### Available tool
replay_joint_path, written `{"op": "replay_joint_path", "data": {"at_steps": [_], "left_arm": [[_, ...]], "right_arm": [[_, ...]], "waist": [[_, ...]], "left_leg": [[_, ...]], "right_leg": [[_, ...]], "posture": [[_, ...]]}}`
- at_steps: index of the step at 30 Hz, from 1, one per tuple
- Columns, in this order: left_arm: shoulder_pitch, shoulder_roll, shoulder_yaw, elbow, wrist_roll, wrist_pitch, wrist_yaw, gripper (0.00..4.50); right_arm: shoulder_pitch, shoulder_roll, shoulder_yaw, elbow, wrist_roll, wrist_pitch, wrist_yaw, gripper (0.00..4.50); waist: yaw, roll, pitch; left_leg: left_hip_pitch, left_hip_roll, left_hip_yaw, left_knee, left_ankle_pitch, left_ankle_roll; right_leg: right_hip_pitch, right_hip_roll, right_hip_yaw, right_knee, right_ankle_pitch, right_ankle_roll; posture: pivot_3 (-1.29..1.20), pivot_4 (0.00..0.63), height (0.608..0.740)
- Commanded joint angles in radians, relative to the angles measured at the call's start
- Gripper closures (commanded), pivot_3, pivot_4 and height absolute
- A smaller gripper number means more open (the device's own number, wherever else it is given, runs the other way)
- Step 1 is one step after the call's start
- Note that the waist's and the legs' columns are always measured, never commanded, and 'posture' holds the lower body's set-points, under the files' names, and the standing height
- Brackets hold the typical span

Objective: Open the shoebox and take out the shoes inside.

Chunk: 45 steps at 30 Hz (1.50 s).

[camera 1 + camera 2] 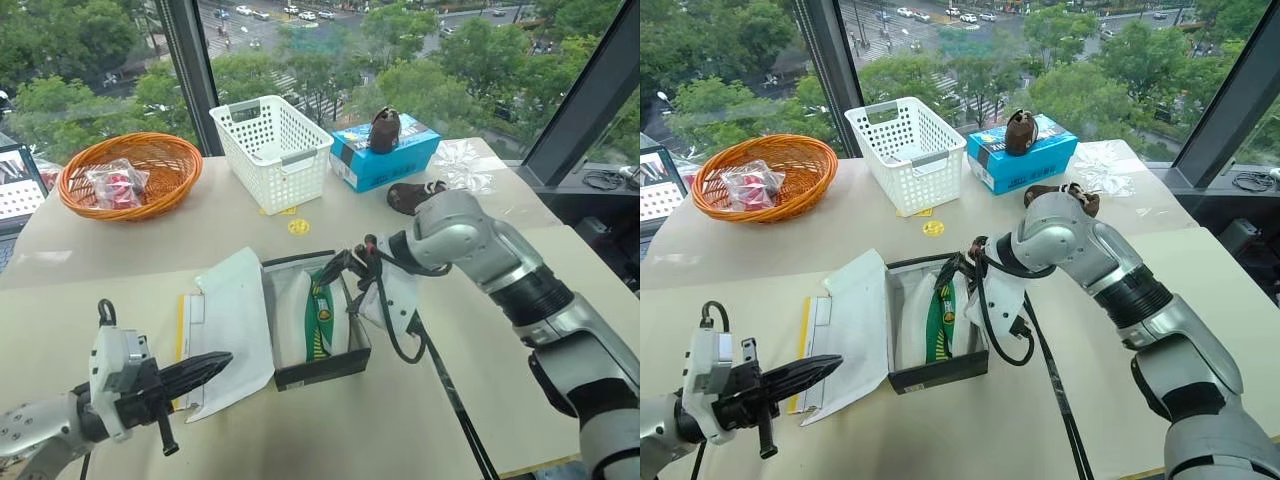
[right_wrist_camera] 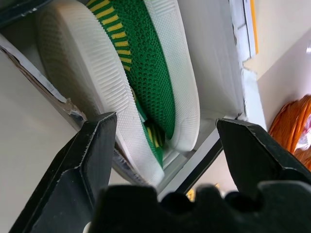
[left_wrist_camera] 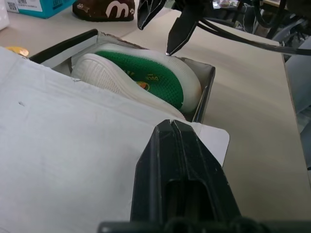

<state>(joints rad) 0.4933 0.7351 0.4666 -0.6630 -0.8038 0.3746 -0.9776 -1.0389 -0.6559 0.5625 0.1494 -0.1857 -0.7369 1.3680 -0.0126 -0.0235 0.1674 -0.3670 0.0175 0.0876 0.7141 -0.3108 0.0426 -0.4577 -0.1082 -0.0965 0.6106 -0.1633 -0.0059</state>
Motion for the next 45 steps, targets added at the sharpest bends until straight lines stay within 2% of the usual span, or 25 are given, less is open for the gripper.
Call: {"op": "replay_joint_path", "data": {"at_steps": [1,16,20,24,27,33,39,45], "left_arm": [[0.007,-0.010,0.007,-0.016,0.005,-0.022,-0.012,4.50],[-0.034,-0.022,-0.014,0.014,0.044,-0.024,-0.025,4.50],[-0.049,-0.021,-0.022,0.007,0.047,-0.014,-0.014,4.50],[-0.055,-0.023,-0.032,-0.012,0.043,0.000,0.005,4.50],[-0.052,-0.017,-0.028,-0.019,0.038,0.006,0.009,4.50],[-0.092,0.014,-0.025,-0.027,0.017,0.045,0.029,4.50],[-0.110,0.018,-0.040,-0.029,0.011,0.062,0.041,4.50],[-0.118,0.020,-0.046,-0.030,0.010,0.070,0.047,4.50]], "right_arm": [[-0.003,0.003,0.021,-0.001,-0.016,-0.020,0.011,0.58],[-0.060,-0.012,-0.023,-0.008,0.015,0.015,0.021,0.58],[-0.065,0.018,-0.054,-0.023,0.058,0.104,-0.004,0.58],[-0.065,0.054,-0.104,0.027,0.020,0.216,-0.089,0.58],[-0.034,0.041,-0.118,0.024,0.009,0.251,-0.109,0.58],[0.107,-0.062,-0.092,-0.101,0.035,0.222,-0.043,0.58],[0.113,-0.055,-0.082,-0.149,0.061,0.228,-0.001,0.58],[0.029,-0.023,-0.113,-0.113,0.070,0.245,0.011,0.58]], "waist": [[0.000,0.000,0.000],[0.000,0.000,0.000],[0.000,0.000,0.000],[-0.001,0.000,0.000],[0.002,0.000,0.000],[0.019,0.001,0.001],[0.009,0.002,0.001],[0.008,0.002,0.001]], "left_leg": [[0.000,0.000,0.000,0.000,0.000,0.000],[-0.001,0.000,0.000,0.000,0.000,0.000],[-0.001,0.000,0.000,0.000,0.000,0.000],[-0.001,0.000,0.000,0.000,0.000,0.000],[-0.002,0.000,0.000,0.000,0.000,0.000],[-0.003,-0.001,0.000,0.000,-0.001,0.001],[-0.002,-0.001,0.001,-0.001,-0.001,0.001],[-0.002,-0.001,0.000,0.000,-0.001,0.001]], "right_leg": [[0.000,0.000,0.000,0.000,0.000,0.000],[-0.001,0.000,0.000,0.000,0.002,-0.003],[-0.001,0.000,0.000,0.000,0.002,-0.003],[-0.001,0.000,0.000,0.000,0.004,-0.006],[-0.002,0.000,0.000,0.000,0.004,-0.007],[-0.001,-0.002,-0.002,-0.002,0.003,-0.006],[-0.001,-0.001,0.000,-0.002,0.003,-0.004],[-0.001,-0.001,-0.001,-0.002,0.003,-0.004]], "posture": [[0.00,0.150,0.731],[0.00,0.150,0.731],[0.00,0.150,0.731],[0.00,0.150,0.731],[0.00,0.150,0.731],[0.00,0.150,0.731],[0.00,0.150,0.731],[0.00,0.150,0.731]]}}
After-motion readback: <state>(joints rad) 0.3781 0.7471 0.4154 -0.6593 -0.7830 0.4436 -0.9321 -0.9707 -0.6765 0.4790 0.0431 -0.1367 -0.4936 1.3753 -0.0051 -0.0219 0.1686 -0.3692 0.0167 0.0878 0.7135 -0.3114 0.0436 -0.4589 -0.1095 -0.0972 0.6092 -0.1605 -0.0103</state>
